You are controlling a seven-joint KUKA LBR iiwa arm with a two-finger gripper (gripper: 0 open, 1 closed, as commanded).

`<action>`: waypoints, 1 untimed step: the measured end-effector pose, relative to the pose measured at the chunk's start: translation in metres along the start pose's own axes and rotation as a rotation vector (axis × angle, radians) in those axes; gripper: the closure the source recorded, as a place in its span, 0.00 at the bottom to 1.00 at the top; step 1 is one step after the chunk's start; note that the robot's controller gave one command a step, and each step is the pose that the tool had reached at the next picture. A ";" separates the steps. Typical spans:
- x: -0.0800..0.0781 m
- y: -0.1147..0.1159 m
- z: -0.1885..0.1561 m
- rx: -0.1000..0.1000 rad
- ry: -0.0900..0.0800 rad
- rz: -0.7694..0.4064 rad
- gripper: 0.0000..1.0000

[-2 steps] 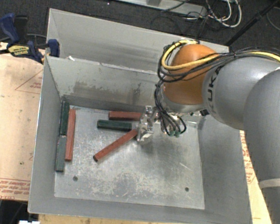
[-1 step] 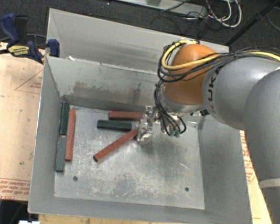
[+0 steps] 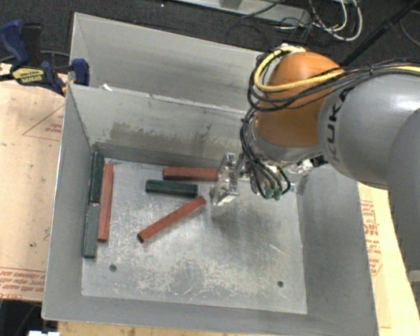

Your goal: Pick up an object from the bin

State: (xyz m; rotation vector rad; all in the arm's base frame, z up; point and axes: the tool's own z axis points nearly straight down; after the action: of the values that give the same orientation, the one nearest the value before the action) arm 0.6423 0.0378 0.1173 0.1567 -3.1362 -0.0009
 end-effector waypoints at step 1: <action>-0.001 0.002 -0.014 0.001 -0.006 -0.006 1.00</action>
Offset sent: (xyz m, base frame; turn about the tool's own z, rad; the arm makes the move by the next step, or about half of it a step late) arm -0.0268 -0.0145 -0.0473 -0.2708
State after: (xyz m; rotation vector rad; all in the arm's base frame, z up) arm 0.6430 0.0395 0.1312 0.1656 -3.1414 0.0002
